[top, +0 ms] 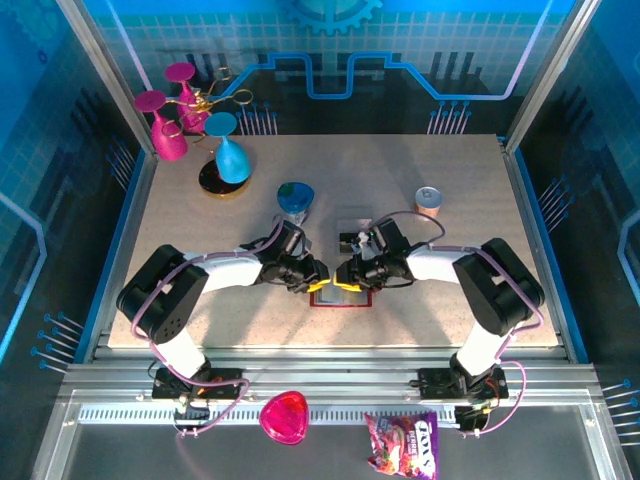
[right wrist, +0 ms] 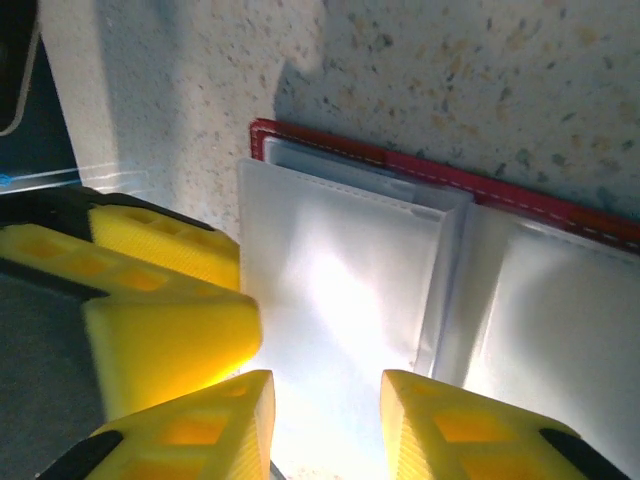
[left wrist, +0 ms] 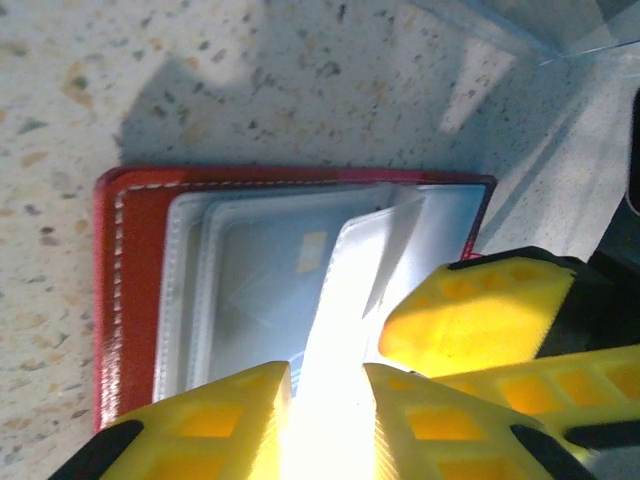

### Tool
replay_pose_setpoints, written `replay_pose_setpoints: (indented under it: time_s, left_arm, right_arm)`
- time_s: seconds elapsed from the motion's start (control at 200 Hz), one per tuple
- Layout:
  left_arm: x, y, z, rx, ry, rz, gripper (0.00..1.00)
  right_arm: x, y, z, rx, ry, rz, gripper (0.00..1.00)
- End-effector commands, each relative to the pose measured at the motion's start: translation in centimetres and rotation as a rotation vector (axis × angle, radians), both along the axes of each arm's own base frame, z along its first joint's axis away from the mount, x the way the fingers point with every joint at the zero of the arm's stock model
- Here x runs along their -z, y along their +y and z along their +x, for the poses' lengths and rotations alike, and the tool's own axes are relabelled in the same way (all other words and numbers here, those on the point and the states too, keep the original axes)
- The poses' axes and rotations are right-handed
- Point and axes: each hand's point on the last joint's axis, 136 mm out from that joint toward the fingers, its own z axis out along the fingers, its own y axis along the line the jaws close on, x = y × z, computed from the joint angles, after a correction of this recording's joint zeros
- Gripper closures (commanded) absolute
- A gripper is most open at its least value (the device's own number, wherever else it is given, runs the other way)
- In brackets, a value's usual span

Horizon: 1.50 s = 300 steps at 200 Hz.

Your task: Take the credit cards out of the card holder

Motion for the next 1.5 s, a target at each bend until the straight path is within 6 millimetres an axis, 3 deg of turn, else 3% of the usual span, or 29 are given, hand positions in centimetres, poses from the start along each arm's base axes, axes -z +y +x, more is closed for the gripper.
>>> replay_pose_setpoints:
  time_s: [0.0, 0.375, 0.605, 0.991, 1.211, 1.496]
  left_arm:
    - [-1.6, -1.0, -0.1, 0.026, -0.006, -0.029, 0.75]
    - [-2.7, -3.2, 0.4, 0.071, -0.018, -0.058, 0.74]
    - [-3.3, -4.8, 0.8, 0.1, -0.028, -0.077, 0.69]
    - [-2.1, -8.0, 0.7, 0.162, -0.007, -0.085, 0.52]
    - [-0.8, -8.4, 0.5, 0.158, 0.021, -0.084, 0.45]
    - [-0.1, -8.4, 0.4, 0.152, 0.034, -0.08, 0.44]
  right_arm:
    - [-1.1, -1.2, 0.0, 0.019, -0.015, -0.023, 0.66]
    - [-2.7, -6.5, 0.2, 0.091, -0.068, -0.161, 0.65]
    - [-2.4, -10.0, -0.4, 0.122, -0.072, -0.301, 0.63]
    - [-2.2, -11.3, -1.1, 0.143, -0.067, -0.322, 0.61]
    - [-1.6, -11.6, -1.5, 0.136, -0.047, -0.336, 0.6]
    - [-0.3, -11.0, -1.3, 0.121, -0.02, -0.31, 0.59]
